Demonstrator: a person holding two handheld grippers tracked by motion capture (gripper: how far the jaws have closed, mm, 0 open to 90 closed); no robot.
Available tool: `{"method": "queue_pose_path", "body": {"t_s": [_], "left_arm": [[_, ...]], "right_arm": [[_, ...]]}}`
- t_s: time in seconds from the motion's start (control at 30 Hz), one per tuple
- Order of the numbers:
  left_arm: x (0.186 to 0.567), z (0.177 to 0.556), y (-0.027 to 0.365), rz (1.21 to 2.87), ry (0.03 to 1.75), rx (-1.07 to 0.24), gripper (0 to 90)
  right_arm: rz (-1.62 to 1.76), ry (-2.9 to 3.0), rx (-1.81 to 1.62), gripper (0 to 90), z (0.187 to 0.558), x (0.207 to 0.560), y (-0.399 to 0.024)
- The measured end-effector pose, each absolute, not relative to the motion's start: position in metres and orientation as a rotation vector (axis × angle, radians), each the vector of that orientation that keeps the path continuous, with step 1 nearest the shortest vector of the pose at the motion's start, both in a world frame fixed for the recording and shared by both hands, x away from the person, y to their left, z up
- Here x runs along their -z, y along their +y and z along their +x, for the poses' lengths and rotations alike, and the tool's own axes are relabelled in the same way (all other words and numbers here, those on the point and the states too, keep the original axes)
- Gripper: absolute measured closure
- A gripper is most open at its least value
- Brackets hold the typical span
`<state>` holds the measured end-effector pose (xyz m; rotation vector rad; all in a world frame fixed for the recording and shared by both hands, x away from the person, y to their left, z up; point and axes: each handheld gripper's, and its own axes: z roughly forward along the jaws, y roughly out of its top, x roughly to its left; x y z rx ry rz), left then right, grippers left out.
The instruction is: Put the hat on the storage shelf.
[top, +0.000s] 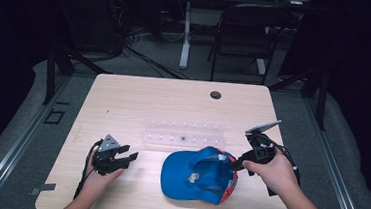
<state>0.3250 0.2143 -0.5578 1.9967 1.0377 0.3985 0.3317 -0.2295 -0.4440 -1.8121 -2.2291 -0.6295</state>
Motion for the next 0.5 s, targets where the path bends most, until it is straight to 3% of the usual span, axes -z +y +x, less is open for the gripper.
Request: {"method": "queue_pose_path", "body": {"t_s": [0.5], "left_arm": [[0.558,0.325,0.214,1.998,1.038,-0.395,52.0]], "right_arm": [[-1.801,-2.263,0.566,78.1,0.34,0.412,-0.215]]}}
